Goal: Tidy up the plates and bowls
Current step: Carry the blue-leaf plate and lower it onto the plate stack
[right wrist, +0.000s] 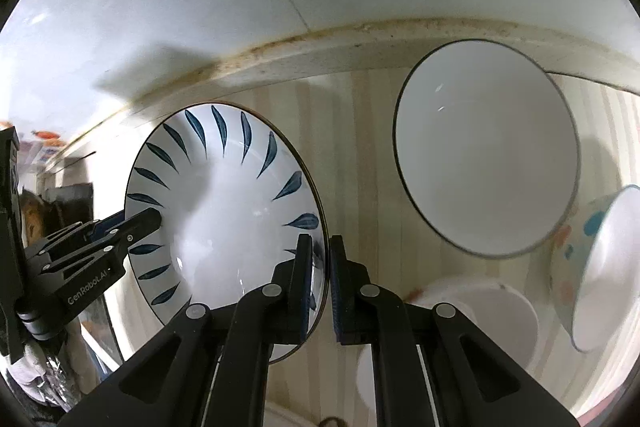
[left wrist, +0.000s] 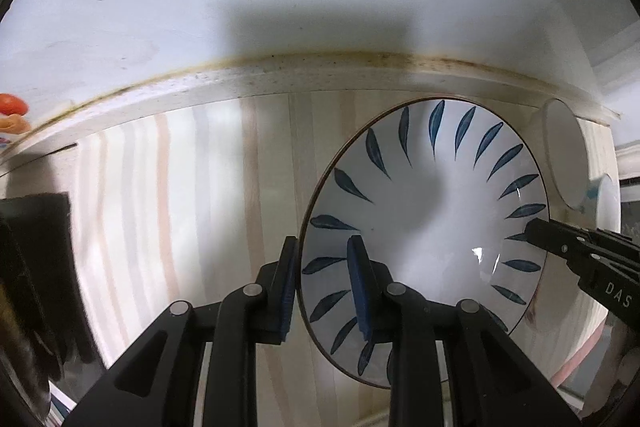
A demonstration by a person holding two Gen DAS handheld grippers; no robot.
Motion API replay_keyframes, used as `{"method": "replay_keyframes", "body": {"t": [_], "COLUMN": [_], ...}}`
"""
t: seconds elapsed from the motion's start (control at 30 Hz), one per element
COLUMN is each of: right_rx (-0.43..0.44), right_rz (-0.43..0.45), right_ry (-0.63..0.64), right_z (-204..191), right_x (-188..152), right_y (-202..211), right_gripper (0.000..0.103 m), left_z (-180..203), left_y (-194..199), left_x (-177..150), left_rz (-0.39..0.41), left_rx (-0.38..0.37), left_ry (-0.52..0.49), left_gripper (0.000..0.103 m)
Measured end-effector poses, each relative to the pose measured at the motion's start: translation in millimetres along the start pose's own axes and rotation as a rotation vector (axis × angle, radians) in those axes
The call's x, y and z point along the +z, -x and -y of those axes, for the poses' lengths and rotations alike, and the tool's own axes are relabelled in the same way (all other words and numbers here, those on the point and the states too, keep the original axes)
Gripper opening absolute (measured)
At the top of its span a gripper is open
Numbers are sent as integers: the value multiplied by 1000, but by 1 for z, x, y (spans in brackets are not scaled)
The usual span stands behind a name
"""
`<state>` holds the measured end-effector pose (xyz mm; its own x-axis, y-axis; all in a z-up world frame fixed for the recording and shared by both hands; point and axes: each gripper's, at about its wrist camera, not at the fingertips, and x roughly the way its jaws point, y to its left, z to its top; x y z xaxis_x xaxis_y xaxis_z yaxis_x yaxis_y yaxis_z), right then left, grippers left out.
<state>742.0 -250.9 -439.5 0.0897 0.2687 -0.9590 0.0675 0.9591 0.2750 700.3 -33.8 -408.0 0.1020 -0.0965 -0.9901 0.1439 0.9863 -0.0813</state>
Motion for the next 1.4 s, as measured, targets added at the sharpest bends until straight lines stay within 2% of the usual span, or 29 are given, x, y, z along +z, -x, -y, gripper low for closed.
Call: {"method": "replay_keyframes", "body": {"t": [0.27, 0.5, 0.57, 0.8, 0.93, 1.13, 1.4], "right_rx": [49, 91, 97, 112, 112, 107, 79], "right_rz": [6, -14, -25, -58, -81, -140, -181], "right_ry": [36, 75, 89, 109, 105, 83, 78], "right_z": [-6, -3, -16, -11, -9, 0, 11], "right_x": [-54, -128, -145, -200, -222, -242, -251], "right_y": [41, 69, 61, 61, 49, 15, -10], "right_gripper": [10, 10, 10, 10, 10, 10, 10], "left_z": [-4, 2, 0, 8, 10, 12, 18], "left_y": [30, 50, 48, 57, 48, 28, 1], "left_x": [-36, -105, -119, -175, -193, -209, -210], "left_rz": [34, 43, 41, 28, 3, -42, -80], "left_rx": [-9, -11, -13, -9, -8, -6, 9], "left_ry": [-4, 6, 16, 36, 39, 40, 30], "left_gripper": [22, 22, 22, 22, 22, 22, 22]}}
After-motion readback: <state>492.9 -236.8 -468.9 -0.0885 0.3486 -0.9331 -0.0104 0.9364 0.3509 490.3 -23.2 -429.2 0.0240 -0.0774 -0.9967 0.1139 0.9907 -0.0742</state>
